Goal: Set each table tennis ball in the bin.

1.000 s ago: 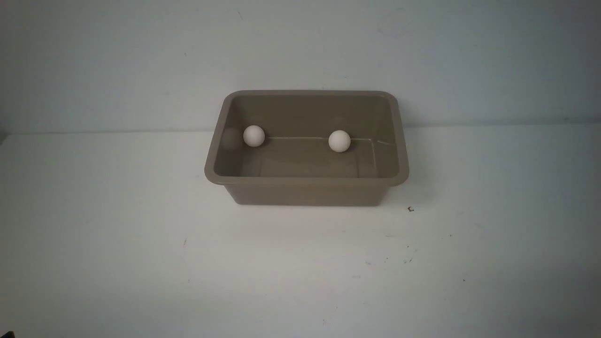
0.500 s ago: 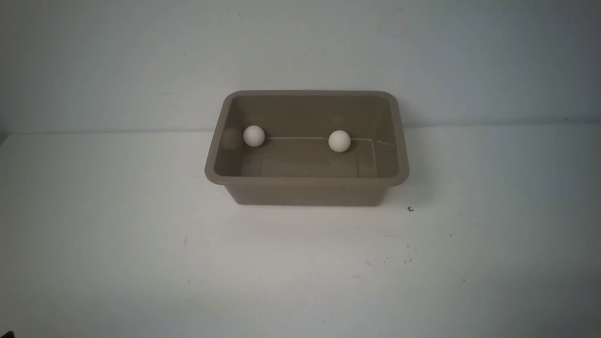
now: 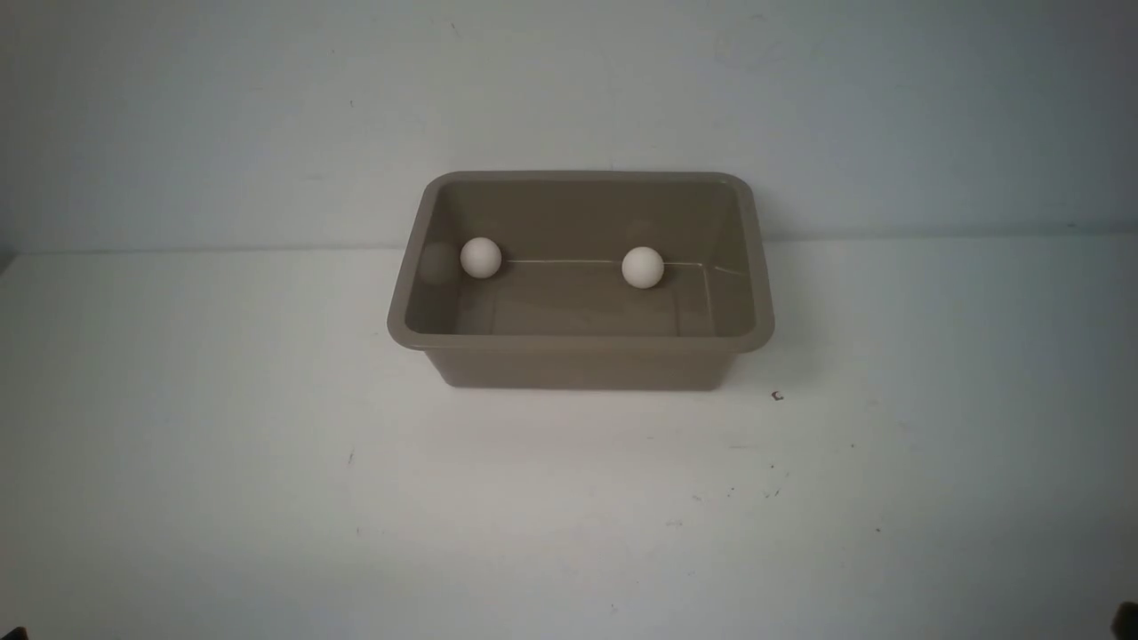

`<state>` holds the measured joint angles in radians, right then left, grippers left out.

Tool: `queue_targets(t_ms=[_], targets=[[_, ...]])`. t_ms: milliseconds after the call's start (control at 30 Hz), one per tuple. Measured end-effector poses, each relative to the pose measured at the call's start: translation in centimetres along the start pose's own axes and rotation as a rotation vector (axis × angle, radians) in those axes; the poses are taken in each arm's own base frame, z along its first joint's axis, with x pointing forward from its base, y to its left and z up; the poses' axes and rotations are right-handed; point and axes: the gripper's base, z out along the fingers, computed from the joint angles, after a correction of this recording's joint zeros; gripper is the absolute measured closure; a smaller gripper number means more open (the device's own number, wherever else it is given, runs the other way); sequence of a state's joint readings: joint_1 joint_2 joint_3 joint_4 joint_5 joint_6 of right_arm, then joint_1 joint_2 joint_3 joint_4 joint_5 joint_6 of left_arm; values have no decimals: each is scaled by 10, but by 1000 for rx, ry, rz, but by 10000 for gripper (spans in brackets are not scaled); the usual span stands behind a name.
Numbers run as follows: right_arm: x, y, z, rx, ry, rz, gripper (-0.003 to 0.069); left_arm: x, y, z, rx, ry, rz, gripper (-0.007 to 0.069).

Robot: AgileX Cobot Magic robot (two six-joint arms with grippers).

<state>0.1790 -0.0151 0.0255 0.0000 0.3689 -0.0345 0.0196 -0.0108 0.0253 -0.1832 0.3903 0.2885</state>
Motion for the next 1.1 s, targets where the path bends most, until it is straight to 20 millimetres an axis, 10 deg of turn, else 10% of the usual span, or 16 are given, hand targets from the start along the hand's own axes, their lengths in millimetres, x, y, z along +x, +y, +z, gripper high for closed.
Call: queue_targets(t_ms=[1100], targets=[[0, 0, 0, -6, 7, 20, 323, 0, 0, 0, 0, 0, 0, 220]])
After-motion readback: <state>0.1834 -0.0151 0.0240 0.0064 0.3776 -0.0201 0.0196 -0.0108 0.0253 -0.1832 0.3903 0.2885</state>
